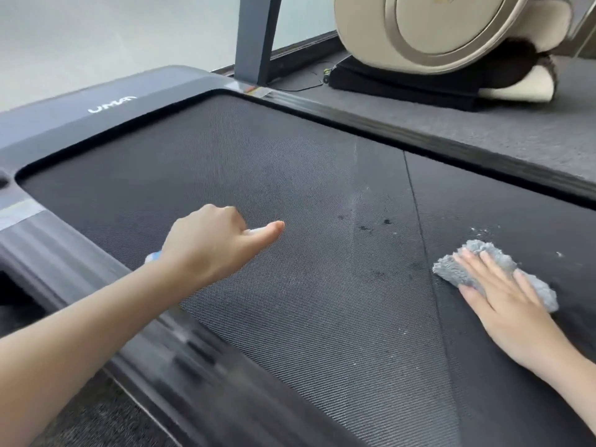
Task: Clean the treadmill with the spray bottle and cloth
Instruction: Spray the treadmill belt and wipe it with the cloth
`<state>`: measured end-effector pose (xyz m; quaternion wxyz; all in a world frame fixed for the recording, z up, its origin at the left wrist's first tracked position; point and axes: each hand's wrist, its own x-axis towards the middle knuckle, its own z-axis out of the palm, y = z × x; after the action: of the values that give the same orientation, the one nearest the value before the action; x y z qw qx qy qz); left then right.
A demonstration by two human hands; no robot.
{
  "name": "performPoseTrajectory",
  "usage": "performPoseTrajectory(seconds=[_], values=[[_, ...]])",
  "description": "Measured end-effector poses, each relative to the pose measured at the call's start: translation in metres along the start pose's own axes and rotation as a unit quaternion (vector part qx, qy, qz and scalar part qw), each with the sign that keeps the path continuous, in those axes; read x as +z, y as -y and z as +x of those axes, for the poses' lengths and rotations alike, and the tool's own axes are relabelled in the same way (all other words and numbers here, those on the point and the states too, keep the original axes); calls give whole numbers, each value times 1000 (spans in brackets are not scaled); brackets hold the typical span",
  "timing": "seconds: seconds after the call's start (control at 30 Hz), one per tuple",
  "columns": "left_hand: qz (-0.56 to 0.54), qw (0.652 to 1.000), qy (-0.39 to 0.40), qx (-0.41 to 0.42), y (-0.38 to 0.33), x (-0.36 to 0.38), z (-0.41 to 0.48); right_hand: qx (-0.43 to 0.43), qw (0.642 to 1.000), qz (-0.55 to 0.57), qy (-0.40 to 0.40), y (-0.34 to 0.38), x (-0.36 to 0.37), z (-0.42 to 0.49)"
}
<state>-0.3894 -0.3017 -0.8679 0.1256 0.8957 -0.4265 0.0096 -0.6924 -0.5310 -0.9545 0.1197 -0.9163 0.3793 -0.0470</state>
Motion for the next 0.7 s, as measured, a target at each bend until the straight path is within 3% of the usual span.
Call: performPoseTrajectory(seconds=[0.33, 0.7], values=[[37, 999, -32, -14, 45, -15, -34, 6, 1000, 3, 0, 16, 6, 3], [3, 998, -56, 23, 9, -2, -15, -31, 999, -13, 15, 42, 11, 5]])
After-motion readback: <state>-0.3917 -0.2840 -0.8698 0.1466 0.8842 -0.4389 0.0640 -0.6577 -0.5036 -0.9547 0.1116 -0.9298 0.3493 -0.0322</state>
